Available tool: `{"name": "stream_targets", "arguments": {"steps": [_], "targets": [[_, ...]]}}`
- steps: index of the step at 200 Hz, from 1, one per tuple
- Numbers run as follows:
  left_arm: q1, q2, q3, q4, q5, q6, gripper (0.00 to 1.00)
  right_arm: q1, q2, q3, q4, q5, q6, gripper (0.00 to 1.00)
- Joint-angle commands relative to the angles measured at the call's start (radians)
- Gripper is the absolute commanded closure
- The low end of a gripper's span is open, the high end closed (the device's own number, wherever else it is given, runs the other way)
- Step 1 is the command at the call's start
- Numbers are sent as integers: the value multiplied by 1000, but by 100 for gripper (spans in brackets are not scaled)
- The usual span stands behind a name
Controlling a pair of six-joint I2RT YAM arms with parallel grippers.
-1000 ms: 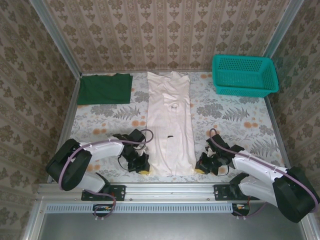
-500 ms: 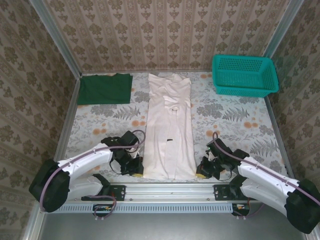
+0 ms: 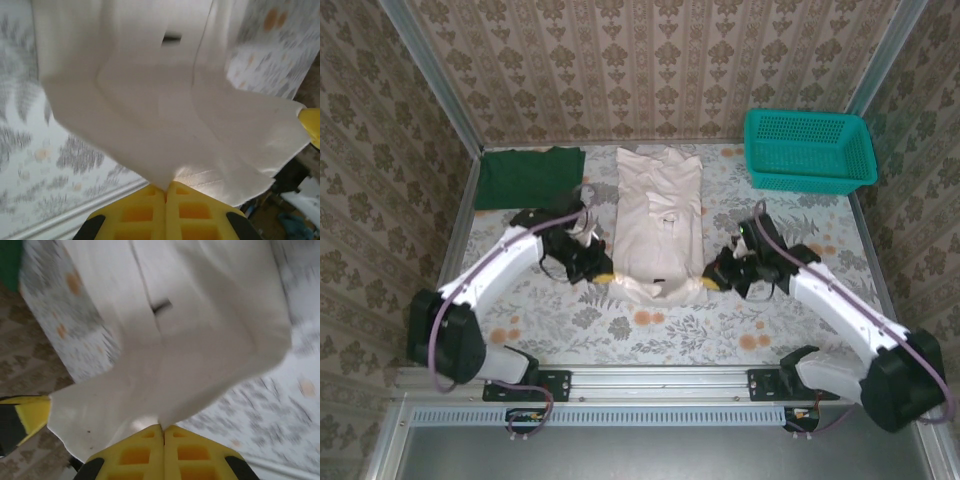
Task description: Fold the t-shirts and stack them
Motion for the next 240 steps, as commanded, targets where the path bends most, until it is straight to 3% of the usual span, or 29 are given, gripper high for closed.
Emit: {"name": "stream_targets", "arguments": {"steps": [1, 26, 82, 180, 198, 216, 232, 240], "targets": [[65, 133, 136, -40, 29, 77, 100, -46, 160, 118, -19, 15, -126, 100], [113, 315, 300, -19, 50, 84, 100, -91, 365, 251, -32, 19, -190, 100], [146, 633, 572, -33, 96, 88, 100, -170, 661, 496, -76, 41, -246, 100], [188, 829, 825, -106, 89, 114, 99, -205, 884, 731, -118, 6, -220, 100], [197, 864, 854, -112, 87, 102, 89, -203, 917, 771, -126, 14, -211, 92], [210, 877, 873, -92, 80, 75, 87, -213, 943, 814, -141, 29, -204, 90], [218, 872, 896, -63, 81, 35, 72, -226, 949, 844, -150, 33, -193, 75], [221, 867, 920, -61, 76, 26, 62, -233, 936, 847, -158, 53, -189, 74]]}}
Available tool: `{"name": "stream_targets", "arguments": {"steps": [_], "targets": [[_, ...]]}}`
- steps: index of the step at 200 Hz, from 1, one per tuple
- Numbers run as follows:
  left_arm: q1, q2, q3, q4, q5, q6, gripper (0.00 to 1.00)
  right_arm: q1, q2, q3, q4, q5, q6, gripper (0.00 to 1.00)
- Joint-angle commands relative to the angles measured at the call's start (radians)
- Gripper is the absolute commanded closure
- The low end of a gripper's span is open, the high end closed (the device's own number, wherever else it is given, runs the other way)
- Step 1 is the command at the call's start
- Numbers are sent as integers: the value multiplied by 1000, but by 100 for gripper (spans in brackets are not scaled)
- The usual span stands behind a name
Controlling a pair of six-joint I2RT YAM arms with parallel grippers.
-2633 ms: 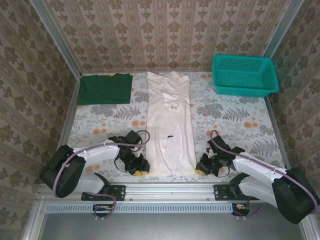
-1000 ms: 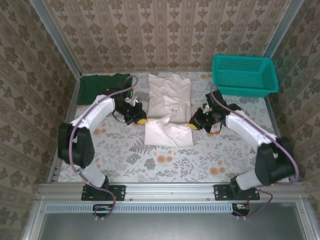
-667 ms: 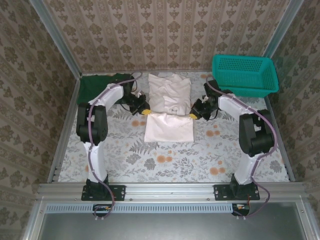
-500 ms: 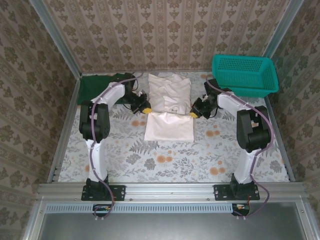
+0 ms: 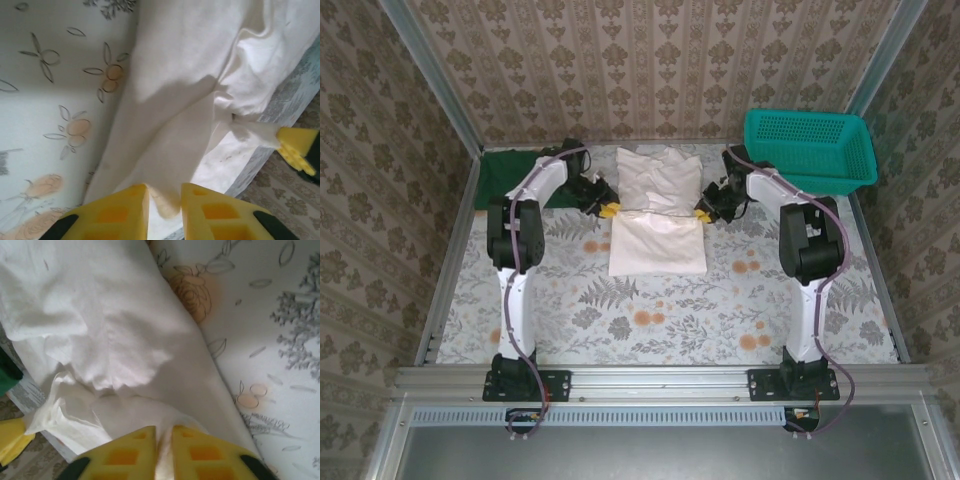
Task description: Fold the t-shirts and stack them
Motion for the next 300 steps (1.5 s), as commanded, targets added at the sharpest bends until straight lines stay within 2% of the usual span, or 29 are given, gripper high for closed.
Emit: {"name": "stream_targets", "arguments": {"steps": [1, 7, 13, 31, 45, 54, 68, 86, 106, 127, 163, 200, 262, 287, 300], "targets": [[22, -12, 81, 10, 4, -36, 61, -26, -1, 54, -55, 34, 26, 74], [26, -19, 97, 4, 5, -37, 52, -29, -23, 45, -53, 50, 25, 73], [30, -35, 100, 6, 0, -41, 48, -32, -48, 31, -53, 60, 21, 70], [31, -136, 35, 48, -75, -42, 42, -40, -134, -33, -52, 74, 7, 60], [27, -248, -71, 99, -141, -26, 38, -37, -210, -98, -75, 104, -18, 60], [20, -313, -146, 125, -161, -16, 38, -27, -282, -181, -29, 106, -8, 61], [-2, -388, -237, 122, -173, 31, 43, 11, -398, -337, 118, 89, 26, 65], [-65, -447, -333, 106, -182, 107, 55, 84, -480, -486, 270, 56, 75, 74], [-153, -450, -410, 116, -167, 141, 66, 158, -478, -589, 400, 26, 132, 85], [-238, -416, -454, 156, -197, 141, 71, 202, -436, -647, 489, 46, 165, 88], [-291, -338, -510, 235, -292, 154, 73, 220, -353, -718, 556, 62, 185, 91], [-326, -306, -654, 283, -319, 201, 76, 244, -404, -896, 598, 86, 195, 91], [-413, -542, -1022, 332, -324, 181, 75, 335, -599, -1177, 632, 120, 206, 87], [-447, -656, -1100, 313, -318, 152, 73, 394, -729, -1244, 565, 155, 210, 83], [-455, -713, -1102, 279, -322, 143, 68, 416, -848, -1253, 503, 173, 212, 79]]}}
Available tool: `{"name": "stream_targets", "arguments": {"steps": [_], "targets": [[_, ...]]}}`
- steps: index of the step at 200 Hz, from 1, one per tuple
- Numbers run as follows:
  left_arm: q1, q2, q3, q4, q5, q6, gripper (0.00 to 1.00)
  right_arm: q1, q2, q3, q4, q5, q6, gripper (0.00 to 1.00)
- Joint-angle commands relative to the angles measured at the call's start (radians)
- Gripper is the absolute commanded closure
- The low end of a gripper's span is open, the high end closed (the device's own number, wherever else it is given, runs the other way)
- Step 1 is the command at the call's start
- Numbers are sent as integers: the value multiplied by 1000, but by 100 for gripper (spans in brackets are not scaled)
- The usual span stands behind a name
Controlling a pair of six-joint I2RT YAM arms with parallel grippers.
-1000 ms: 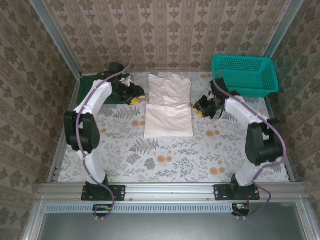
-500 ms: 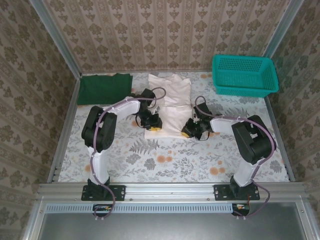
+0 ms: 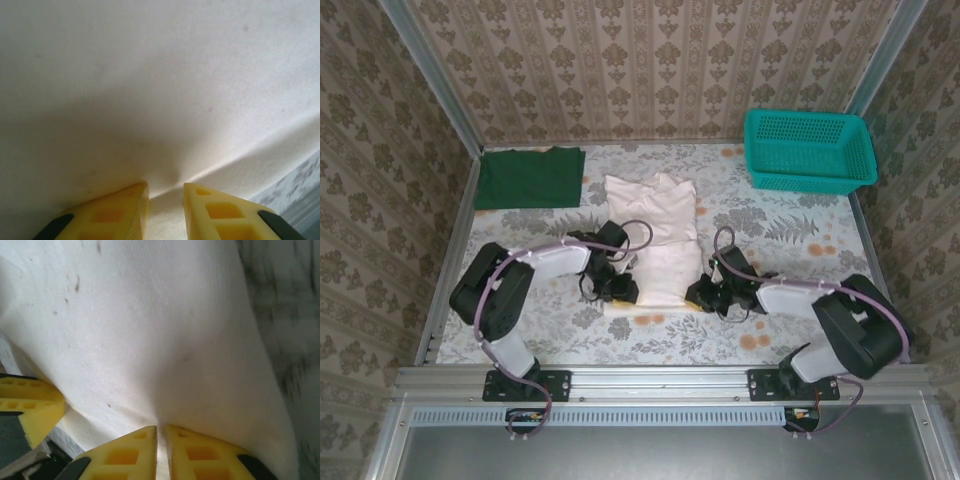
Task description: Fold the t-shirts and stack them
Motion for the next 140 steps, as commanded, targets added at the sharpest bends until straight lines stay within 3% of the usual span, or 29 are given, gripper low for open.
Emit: {"name": "stream_targets", "arguments": {"steps": [1, 37, 54, 90, 140], "targets": [[-10, -72, -41, -121, -51, -21, 68, 35, -123, -62, -235, 98, 10, 79], [49, -165, 71, -227, -45, -16, 59, 40, -402, 15, -388, 177, 4, 73], [103, -147, 151, -251, -10, 13, 61, 15, -418, 81, -385, 211, -5, 73], [210, 0, 303, -252, 15, 61, 71, -54, -110, 314, -350, 143, -85, 79], [276, 233, 455, -198, 17, 82, 73, -106, 300, 527, -295, 82, -125, 85]]}}
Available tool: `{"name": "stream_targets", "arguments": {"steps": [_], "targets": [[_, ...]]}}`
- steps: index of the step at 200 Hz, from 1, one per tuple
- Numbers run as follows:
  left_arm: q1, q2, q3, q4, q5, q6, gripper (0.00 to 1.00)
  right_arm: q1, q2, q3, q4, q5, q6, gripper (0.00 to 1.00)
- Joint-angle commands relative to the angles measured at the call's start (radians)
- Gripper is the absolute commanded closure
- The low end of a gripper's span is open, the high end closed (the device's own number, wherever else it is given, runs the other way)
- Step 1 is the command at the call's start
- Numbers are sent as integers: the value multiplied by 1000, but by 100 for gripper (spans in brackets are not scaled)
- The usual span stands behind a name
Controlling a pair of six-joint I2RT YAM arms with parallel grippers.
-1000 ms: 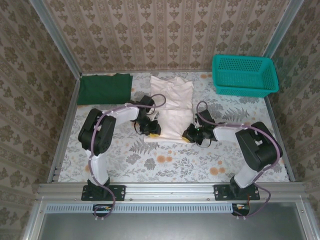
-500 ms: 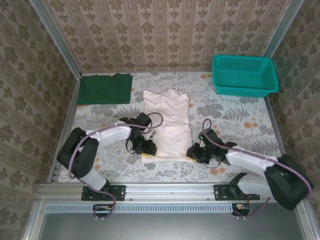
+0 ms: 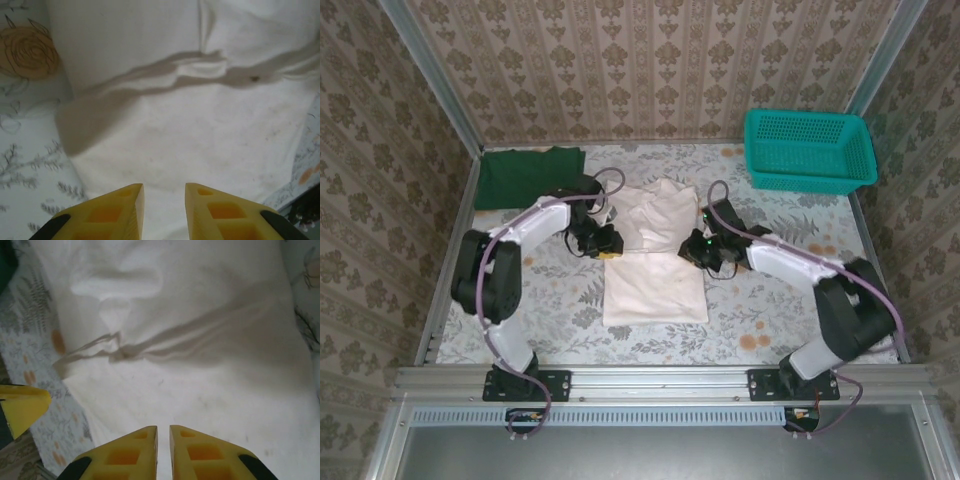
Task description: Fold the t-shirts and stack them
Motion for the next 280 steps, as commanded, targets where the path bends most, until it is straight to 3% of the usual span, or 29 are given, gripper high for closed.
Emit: {"name": "stream_targets", "arguments": {"steps": [1, 47, 86, 107, 142, 166, 191, 210, 233, 261, 280], "targets": [[22, 93, 69, 3, 8, 40, 73, -35, 117, 42, 4, -35, -37, 85], [36, 203, 93, 30, -91, 29, 76, -160, 227, -22, 23, -54, -8, 87], [51, 197, 54, 50, -168, 23, 75, -222, 197, -95, 77, -84, 27, 78], [64, 171, 60, 63, -132, 29, 68, -230, 181, -97, 96, -115, 33, 70], [82, 60, 110, 32, -116, 10, 36, -229, 84, -110, 74, -114, 34, 62], [103, -56, 84, -1, -63, -29, 34, -222, -56, -162, 46, -109, 22, 59], [71, -165, -29, -15, 78, -70, 43, -165, -188, -188, -76, -97, -25, 61], [-3, -247, -138, -33, 115, -76, 50, -99, -261, -205, -165, -113, -52, 64], [-82, -361, -307, -38, 94, -130, 44, -36, -319, -239, -294, -76, -76, 64], [-79, -526, -524, 26, 96, -258, 36, -22, -476, -354, -350, 33, -39, 55], [-79, -585, -634, 120, 134, -356, 36, -22, -523, -417, -307, 36, -21, 53]]}}
